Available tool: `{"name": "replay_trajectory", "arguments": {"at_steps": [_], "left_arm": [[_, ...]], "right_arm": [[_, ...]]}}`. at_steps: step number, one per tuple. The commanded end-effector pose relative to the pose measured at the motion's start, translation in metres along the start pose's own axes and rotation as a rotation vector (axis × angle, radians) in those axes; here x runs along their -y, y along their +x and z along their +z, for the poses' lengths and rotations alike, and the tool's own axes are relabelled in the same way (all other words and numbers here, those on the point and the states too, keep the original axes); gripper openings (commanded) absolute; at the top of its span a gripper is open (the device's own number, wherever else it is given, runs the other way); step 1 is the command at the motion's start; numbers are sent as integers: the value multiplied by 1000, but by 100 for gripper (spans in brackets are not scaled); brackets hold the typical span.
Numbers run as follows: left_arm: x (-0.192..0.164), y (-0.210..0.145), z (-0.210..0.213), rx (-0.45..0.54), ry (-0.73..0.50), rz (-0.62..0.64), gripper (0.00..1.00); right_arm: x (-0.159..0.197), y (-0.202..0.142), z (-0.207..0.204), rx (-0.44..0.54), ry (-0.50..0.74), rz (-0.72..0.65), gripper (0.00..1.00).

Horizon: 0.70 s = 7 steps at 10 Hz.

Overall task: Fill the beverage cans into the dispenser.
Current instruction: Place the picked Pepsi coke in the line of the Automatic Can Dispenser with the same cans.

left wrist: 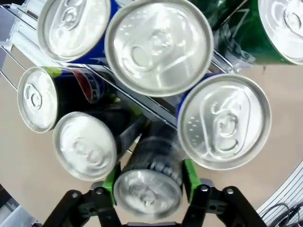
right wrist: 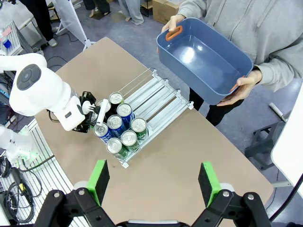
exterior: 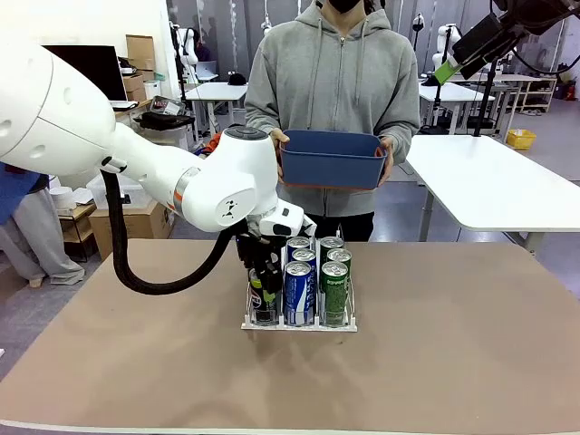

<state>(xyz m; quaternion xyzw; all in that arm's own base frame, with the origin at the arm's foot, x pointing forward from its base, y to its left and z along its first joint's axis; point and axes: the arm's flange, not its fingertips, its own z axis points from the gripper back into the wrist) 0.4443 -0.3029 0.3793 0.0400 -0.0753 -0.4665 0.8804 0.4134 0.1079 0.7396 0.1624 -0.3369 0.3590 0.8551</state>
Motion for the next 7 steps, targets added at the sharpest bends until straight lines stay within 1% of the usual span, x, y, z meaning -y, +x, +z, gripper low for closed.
{"name": "replay_trajectory", "arguments": {"at_steps": [1,2,3,4,6,7], "left_arm": [[-9,-7,15,11,-3,10,95],[-4,-11,22,32,9,37,96],[0,-17,30,54,33,71,100],[0,-20,37,65,45,78,100],[11,-28,43,93,34,107,100],[14,-32,44,102,13,86,100]], "right_arm": [[0,-1,0,1,-1,-2,100],[0,-1,0,1,-1,-2,100],[0,-1,0,1,-1,-2,100],[0,-1,0,1,-1,-2,100],[0,-1,0,1,-1,-2,100],[0,-1,0,1,-1,-2,100]]}}
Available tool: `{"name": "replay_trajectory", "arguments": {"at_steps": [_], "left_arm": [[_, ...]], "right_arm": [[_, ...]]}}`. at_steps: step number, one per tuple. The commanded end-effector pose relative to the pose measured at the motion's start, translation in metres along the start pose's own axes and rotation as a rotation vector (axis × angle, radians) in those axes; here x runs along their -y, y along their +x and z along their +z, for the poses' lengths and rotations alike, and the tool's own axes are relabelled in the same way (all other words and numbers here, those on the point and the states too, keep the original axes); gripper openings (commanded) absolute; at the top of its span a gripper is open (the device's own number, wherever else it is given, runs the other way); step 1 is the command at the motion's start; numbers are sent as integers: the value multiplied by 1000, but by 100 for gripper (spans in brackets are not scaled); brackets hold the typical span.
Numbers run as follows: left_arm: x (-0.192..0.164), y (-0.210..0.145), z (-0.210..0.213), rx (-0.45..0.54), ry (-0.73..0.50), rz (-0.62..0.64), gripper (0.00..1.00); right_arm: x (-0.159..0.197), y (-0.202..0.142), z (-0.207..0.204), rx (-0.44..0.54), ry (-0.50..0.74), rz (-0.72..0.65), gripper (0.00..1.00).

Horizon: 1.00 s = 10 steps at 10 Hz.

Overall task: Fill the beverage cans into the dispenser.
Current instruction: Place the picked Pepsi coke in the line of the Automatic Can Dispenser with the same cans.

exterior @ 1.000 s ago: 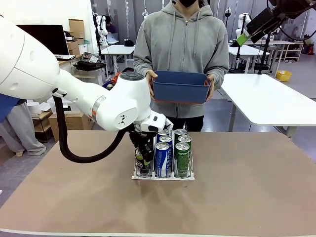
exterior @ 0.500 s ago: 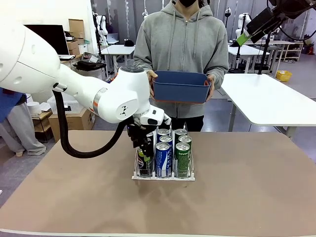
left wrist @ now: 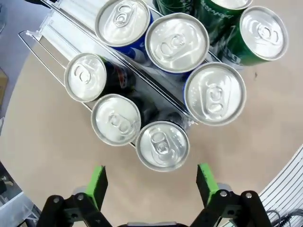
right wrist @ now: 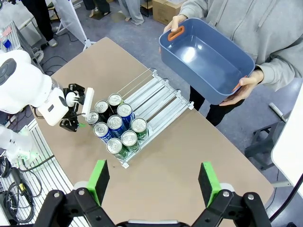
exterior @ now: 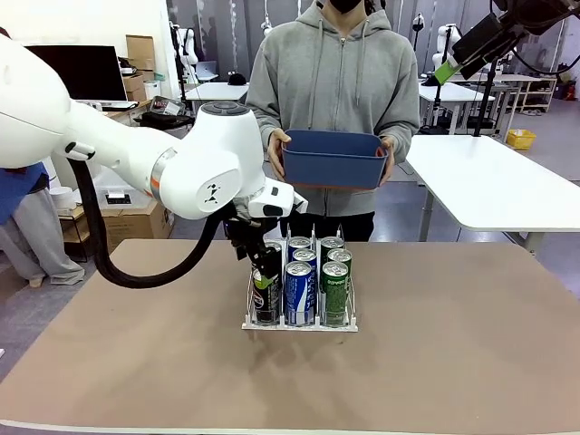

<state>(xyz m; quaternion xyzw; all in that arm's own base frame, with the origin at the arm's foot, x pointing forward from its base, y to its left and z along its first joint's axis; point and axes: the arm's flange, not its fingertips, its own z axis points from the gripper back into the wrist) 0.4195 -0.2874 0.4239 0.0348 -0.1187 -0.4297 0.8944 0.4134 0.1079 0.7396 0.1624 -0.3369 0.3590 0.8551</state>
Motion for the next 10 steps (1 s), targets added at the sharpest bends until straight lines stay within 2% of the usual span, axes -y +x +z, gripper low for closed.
{"name": "replay_trajectory", "arguments": {"at_steps": [1,7,8,9,10], "left_arm": [[-4,5,-2,-7,8,-9,100],[-1,4,-2,-1,-1,-3,100],[-3,2,26,1,-120,-105,100],[-17,-2,58,-10,-171,-203,100],[-29,-19,103,29,-167,-234,100]], "right_arm": [[0,-1,0,1,-1,-2,100],[0,-1,0,1,-1,-2,100],[0,-1,0,1,-1,-2,100],[0,-1,0,1,-1,-2,100],[0,-1,0,1,-1,-2,100]]}}
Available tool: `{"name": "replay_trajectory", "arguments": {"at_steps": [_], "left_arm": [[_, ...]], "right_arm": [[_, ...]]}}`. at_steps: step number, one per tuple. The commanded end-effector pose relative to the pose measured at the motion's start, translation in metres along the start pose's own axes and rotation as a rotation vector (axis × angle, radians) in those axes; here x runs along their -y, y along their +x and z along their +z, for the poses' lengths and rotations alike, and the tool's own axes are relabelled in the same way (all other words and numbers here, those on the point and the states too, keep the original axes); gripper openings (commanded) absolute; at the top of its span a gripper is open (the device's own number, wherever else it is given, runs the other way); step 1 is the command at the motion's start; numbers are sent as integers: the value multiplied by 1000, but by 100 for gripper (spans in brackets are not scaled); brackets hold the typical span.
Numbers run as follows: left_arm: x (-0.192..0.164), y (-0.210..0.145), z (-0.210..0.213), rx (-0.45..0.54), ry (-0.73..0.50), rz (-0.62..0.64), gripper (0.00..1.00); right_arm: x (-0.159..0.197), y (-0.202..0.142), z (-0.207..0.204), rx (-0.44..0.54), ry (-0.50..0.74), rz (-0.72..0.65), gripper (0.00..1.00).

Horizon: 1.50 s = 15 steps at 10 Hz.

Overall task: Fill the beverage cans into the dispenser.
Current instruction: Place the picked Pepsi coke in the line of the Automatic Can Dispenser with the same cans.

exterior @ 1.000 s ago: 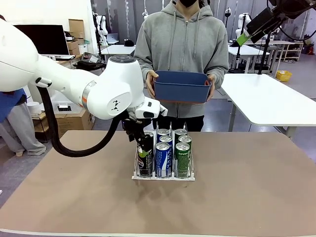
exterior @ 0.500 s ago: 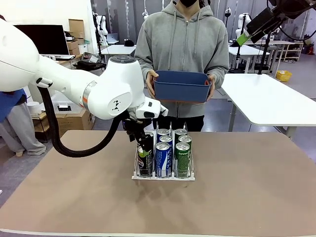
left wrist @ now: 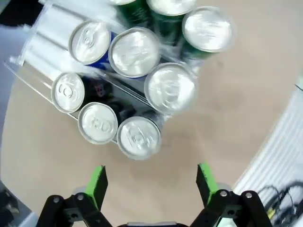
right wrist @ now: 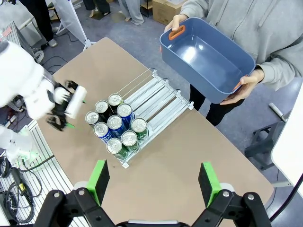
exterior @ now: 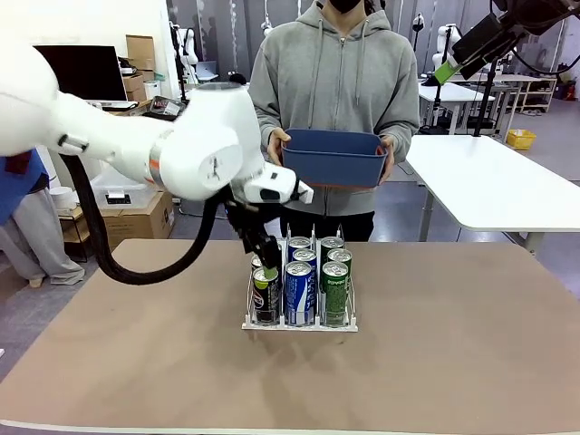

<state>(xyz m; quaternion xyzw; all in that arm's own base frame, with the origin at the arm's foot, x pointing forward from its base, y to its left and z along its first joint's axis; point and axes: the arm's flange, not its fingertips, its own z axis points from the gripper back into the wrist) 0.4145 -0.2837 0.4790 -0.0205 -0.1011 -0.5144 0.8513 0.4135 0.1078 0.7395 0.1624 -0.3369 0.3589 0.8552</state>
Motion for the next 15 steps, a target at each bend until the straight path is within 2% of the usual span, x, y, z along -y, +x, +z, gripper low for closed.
{"name": "replay_trajectory", "arguments": {"at_steps": [1,3,5,6,8,9,12,15], "left_arm": [[-10,-27,83,31,-3,-70,100],[-40,-49,150,93,-15,-108,100],[-67,-61,197,171,-56,-115,100],[-76,-70,224,230,-90,-175,100],[-83,-82,263,362,-74,-180,100],[-93,-90,283,389,-106,-190,100],[-107,-117,320,486,-65,-114,100],[-99,-129,330,528,-39,-97,100]], "right_arm": [[0,-1,0,1,-1,-2,100],[0,-1,0,1,-1,-2,100],[0,-1,0,1,-1,-2,100],[0,-1,0,1,-1,-2,100],[0,-1,0,1,-1,-2,100],[0,-1,0,1,-1,-2,100],[0,-1,0,1,-1,-2,100],[0,-1,0,1,-1,-2,100]]}}
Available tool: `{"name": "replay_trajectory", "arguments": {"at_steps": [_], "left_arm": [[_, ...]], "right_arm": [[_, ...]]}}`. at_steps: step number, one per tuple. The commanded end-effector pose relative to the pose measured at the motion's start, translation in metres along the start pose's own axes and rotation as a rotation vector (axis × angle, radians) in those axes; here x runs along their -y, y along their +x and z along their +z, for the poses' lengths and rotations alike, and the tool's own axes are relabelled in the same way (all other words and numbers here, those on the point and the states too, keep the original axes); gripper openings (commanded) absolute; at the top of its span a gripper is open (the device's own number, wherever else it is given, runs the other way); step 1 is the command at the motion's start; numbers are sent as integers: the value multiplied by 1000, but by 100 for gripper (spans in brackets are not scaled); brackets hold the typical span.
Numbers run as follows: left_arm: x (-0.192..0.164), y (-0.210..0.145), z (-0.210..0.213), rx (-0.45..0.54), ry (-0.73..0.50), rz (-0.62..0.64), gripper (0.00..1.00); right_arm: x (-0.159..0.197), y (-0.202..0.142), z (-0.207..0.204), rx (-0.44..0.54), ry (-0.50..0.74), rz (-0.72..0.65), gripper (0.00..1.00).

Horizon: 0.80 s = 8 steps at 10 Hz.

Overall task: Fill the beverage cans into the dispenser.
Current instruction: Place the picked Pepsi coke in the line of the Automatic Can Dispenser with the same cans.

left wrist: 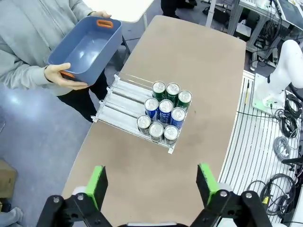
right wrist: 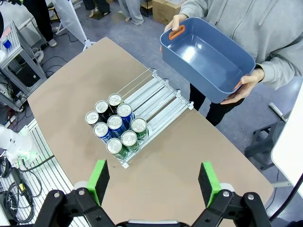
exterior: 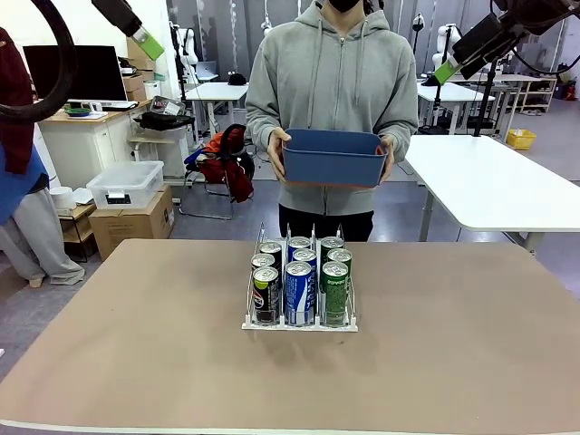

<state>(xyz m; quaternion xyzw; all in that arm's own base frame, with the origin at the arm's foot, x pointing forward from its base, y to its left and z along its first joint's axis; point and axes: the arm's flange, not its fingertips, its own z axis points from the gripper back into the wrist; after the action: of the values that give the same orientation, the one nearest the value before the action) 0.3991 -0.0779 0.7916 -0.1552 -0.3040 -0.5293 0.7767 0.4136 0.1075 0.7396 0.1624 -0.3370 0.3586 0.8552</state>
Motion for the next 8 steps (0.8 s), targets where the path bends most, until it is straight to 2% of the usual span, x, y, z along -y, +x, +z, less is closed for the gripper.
{"name": "replay_trajectory", "arguments": {"at_steps": [1,8], "left_arm": [[-2,0,-5,-8,-7,0,100],[-2,0,-5,-8,-7,0,100]], "right_arm": [[0,-1,0,1,0,-1,100],[0,-1,0,1,0,-1,100]]}}
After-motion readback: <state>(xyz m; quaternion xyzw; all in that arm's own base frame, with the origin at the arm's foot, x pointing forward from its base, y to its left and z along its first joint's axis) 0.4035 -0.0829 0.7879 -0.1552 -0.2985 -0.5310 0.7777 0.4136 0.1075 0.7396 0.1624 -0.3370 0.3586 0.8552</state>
